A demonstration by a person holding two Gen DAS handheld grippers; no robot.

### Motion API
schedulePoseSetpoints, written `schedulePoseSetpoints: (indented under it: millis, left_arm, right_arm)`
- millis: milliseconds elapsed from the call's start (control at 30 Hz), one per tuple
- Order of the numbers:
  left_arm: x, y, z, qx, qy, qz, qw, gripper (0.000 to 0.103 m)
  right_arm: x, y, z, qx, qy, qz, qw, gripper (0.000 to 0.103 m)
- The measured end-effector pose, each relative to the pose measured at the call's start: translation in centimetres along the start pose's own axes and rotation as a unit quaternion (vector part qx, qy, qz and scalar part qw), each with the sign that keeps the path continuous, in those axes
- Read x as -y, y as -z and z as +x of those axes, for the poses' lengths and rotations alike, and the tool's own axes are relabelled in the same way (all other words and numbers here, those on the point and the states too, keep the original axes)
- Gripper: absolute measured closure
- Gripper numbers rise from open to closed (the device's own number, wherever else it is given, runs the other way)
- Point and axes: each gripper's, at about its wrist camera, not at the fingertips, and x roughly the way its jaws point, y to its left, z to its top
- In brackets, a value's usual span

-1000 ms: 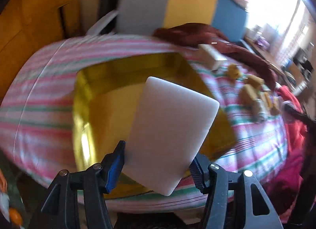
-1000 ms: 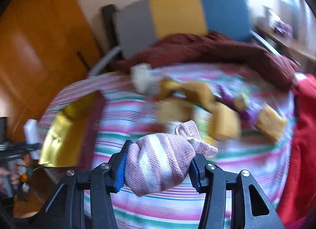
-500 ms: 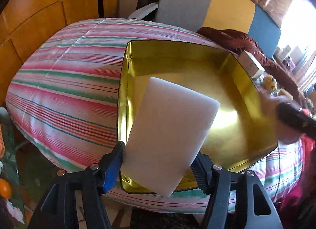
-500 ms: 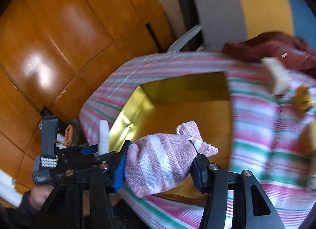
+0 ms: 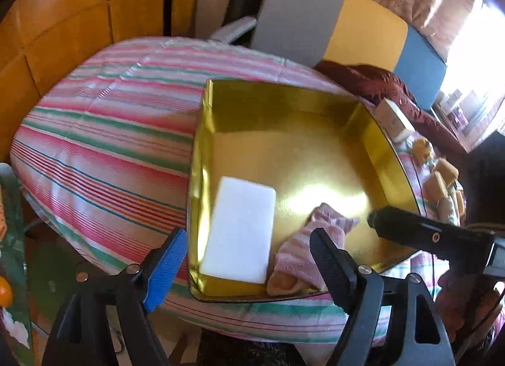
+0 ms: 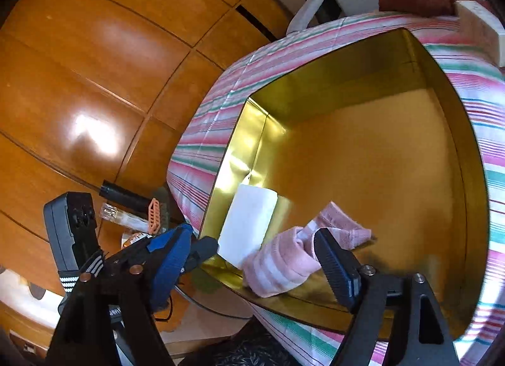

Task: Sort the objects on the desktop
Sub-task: 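Carry both items to the gold box and open both tools to drop them, then move both tools back over the pile of items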

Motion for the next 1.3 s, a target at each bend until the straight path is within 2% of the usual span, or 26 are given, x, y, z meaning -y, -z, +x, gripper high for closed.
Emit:
schedulePoseSetpoints:
  millis: [100,200,333,433,533,633,700,800,867,900,967,1067,1200,1300]
  left_arm:
    - [-0.2,-0.2,-1.1,0.029,-0.038,0.000,0.9988,0.024]
    - [-0.6,-0.1,-1.8,0.049,-0.054,-0.010,0.9973,0.032]
    - [-0.5,0.0,-2.0,0.057,-0.043,-0.016,0.9973,0.032]
    - [0.1,0.1,-2.2,0.064,-0.031,-0.011,0.9974,0.033]
    - [1.0,0.1,-2.2,0.065,-0.022,0.000,0.9977,0.034]
    - [2.1,0.2,-2.0,0.059,-0.009,0.009,0.9982,0.043]
    - [2.9,0.3,-1.9,0.056,-0.005,0.020,0.9982,0.045]
    - [4.3,0.5,-1.9,0.053,0.006,0.044,0.9976,0.050]
    - [5.2,0.6,-2.0,0.055,0.015,0.056,0.9968,0.052]
    - [5.7,0.7,-2.2,0.056,0.024,0.063,0.9962,0.052]
    - [6.6,0.5,-2.2,0.053,0.041,0.067,0.9955,0.052]
    - [7.9,0.2,-2.2,0.048,0.066,0.074,0.9940,0.052]
    - [10.3,-0.2,-2.8,0.056,0.085,0.101,0.9897,0.052]
    - [12.2,-0.5,-3.0,0.057,0.111,0.118,0.9850,0.051]
  right_arm:
    - [0.0,0.2,-1.0,0.012,0.006,0.000,1.000,0.021]
    - [-0.5,0.3,-1.5,0.022,0.026,-0.015,0.999,0.021]
    - [-1.5,0.8,-1.9,0.034,0.072,-0.049,0.996,0.018]
    - [-2.6,1.1,-2.3,0.048,0.120,-0.089,0.988,0.014]
    - [-3.8,1.4,-3.1,0.071,0.170,-0.135,0.974,0.009]
    - [-4.5,1.7,-4.1,0.099,0.211,-0.164,0.959,0.004]
    - [-4.7,1.9,-5.1,0.123,0.238,-0.177,0.947,0.001]
    - [-4.8,2.0,-6.8,0.162,0.269,-0.196,0.929,0.000]
    - [-4.4,2.0,-7.9,0.181,0.305,-0.200,0.913,0.000]
    - [-4.3,2.0,-8.3,0.186,0.313,-0.196,0.910,0.000]
    - [-3.4,1.8,-9.7,0.195,0.317,-0.177,0.911,0.000]
    - [-1.0,1.0,-12.1,0.181,0.296,-0.122,0.930,0.000]
    - [3.2,-0.2,-16.3,0.169,0.278,-0.039,0.945,0.000]
    - [6.3,-0.3,-20.5,0.191,0.265,0.011,0.945,0.000]
